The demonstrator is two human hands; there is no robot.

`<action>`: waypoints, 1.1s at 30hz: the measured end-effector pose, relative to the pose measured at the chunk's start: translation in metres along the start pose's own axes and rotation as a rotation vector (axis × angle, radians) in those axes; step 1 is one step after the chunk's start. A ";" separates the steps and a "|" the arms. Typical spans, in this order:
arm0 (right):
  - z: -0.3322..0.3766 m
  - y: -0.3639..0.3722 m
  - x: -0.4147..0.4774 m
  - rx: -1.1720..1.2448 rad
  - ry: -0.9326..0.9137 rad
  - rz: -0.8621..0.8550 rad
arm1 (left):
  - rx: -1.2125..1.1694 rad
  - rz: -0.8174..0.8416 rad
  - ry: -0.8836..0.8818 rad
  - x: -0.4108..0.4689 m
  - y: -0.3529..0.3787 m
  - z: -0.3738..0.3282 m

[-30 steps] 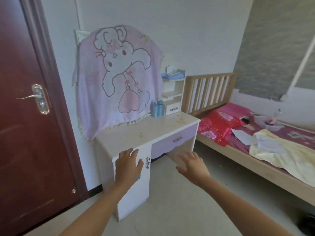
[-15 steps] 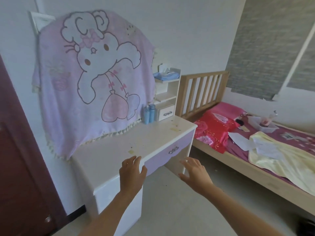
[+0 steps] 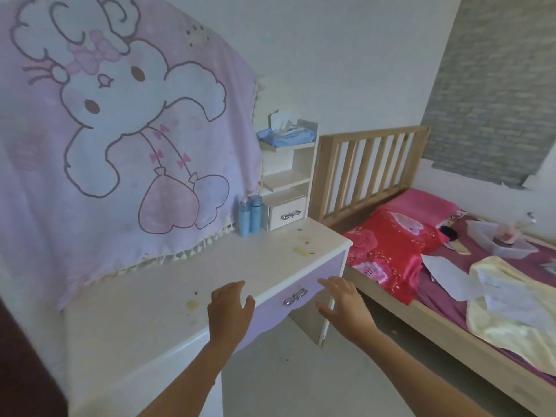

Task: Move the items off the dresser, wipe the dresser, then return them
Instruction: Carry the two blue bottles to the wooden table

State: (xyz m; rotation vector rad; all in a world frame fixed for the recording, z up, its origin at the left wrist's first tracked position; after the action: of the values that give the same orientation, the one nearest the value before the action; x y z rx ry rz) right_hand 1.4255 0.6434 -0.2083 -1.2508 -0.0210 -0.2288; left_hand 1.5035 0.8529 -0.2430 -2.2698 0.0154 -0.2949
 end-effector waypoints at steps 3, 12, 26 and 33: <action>-0.037 0.001 0.035 0.014 -0.026 0.041 | 0.004 0.002 -0.066 0.017 0.032 -0.016; -0.085 0.052 0.113 0.195 -0.026 0.133 | -0.006 -0.037 -0.309 0.051 0.069 0.012; -0.051 0.087 0.297 0.244 -0.155 0.138 | -0.161 -0.190 -0.426 0.211 0.090 0.062; -0.048 0.131 0.344 0.364 -0.095 0.235 | -0.238 -0.182 -0.513 0.247 0.112 0.083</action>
State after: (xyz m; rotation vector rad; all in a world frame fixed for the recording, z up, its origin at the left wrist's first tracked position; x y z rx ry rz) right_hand 1.7808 0.5817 -0.2984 -0.8911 0.0034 0.0391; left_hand 1.7710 0.8138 -0.3284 -2.5250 -0.4444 0.2137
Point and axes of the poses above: each hand's wrist, its own x-axis towards the middle knuckle, its own y-axis out of the palm, z = x × y, the point moved 6 cm from there along x, towards the middle knuckle
